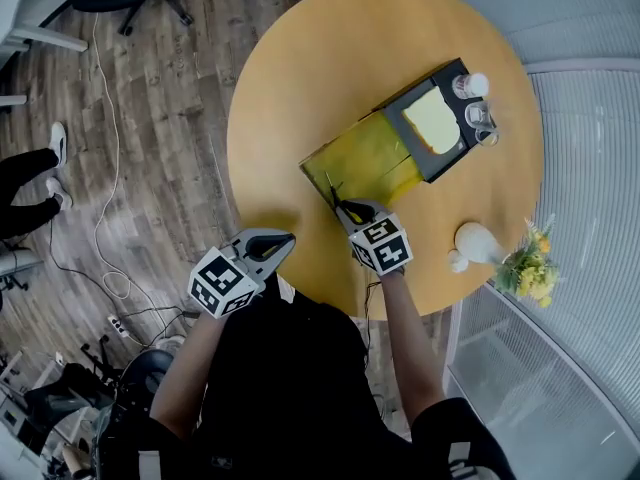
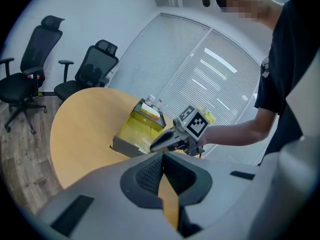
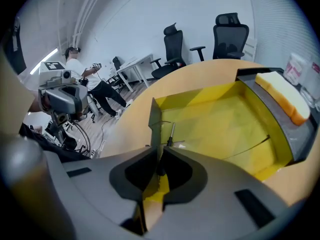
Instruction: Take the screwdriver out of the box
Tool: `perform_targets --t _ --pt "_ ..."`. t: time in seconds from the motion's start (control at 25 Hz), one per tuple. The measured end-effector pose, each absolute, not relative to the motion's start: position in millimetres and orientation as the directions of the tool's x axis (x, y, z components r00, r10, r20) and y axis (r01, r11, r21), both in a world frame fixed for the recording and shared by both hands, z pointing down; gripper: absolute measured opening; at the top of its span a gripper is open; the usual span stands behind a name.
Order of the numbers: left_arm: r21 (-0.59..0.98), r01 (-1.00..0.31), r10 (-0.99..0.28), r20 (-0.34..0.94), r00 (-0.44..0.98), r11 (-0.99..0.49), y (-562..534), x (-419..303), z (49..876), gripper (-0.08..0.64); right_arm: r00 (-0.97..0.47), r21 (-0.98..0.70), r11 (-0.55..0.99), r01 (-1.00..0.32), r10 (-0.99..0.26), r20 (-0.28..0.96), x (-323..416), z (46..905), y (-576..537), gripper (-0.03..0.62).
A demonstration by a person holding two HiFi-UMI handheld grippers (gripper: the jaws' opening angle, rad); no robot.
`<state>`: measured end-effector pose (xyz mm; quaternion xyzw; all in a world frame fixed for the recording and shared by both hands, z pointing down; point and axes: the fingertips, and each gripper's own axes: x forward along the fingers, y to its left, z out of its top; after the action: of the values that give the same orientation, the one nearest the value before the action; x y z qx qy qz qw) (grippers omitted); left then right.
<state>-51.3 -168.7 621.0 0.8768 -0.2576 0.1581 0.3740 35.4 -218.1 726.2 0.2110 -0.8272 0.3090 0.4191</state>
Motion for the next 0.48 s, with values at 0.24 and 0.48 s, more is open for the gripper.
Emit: perform_targets --t 0.24,0.48 --pt "0.596 -0.559 -0.326 0.459 0.826 -0.577 -174.9 -55.6 627.8 0.006 -0.508 -0.323 0.721 -0.613 -0.046 0.86 35.3 739.2 -222.8 0.029" --pt "0.611 -0.562 -0.335 0.453 0.826 -0.558 -182.1 -62.8 634.3 0.006 -0.47 -0.332 0.766 -0.551 0.045 0.882 37.7 748.1 -225.6 0.091"
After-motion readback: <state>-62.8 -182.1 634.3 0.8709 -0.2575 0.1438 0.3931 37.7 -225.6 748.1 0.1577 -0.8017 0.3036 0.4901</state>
